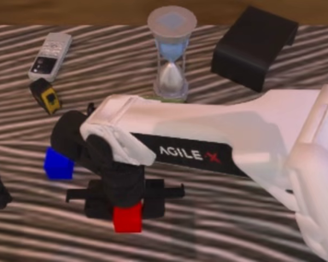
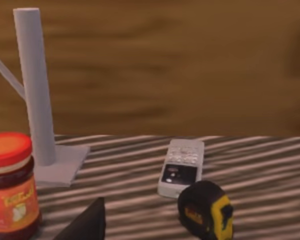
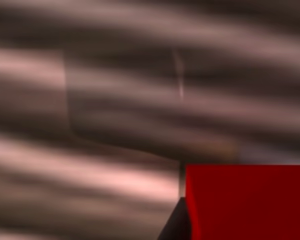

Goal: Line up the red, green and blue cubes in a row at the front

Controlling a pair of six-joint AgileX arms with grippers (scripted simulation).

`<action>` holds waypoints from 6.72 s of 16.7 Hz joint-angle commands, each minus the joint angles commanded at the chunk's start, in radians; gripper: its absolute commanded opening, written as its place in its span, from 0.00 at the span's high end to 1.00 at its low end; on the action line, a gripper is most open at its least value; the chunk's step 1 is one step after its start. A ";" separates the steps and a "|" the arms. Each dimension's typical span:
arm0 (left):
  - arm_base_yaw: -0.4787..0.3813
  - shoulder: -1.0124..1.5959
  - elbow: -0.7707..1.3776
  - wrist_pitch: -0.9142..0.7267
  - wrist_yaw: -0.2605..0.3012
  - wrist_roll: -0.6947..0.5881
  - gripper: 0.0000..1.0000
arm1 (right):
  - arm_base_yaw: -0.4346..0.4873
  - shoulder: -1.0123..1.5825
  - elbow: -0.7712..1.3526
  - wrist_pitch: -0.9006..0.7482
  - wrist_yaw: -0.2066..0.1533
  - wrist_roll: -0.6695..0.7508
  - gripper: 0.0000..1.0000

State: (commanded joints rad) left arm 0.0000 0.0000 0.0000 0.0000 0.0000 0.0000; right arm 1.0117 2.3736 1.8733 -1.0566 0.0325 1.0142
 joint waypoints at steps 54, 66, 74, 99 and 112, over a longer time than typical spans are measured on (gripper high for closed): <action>0.000 0.000 0.000 0.000 0.000 0.000 0.00 | -0.596 -0.351 -0.366 -0.001 -0.030 -0.731 0.00; 0.000 0.000 0.000 0.000 0.000 0.000 0.00 | -0.598 -0.222 -0.534 0.298 -0.030 -0.729 0.00; 0.000 0.000 0.000 0.000 0.000 0.000 0.00 | -0.598 -0.222 -0.534 0.298 -0.030 -0.729 0.45; 0.000 0.000 0.000 0.000 0.000 0.000 0.00 | -0.589 -0.354 -0.391 0.050 -0.023 -0.737 1.00; 0.000 0.000 0.000 0.000 0.000 0.000 0.00 | -0.366 -0.349 -0.337 -0.010 -0.016 -0.444 1.00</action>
State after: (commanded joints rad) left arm 0.0000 0.0000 0.0000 0.0000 0.0000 0.0000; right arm 0.6461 2.0241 1.5358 -1.0662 0.0164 0.5701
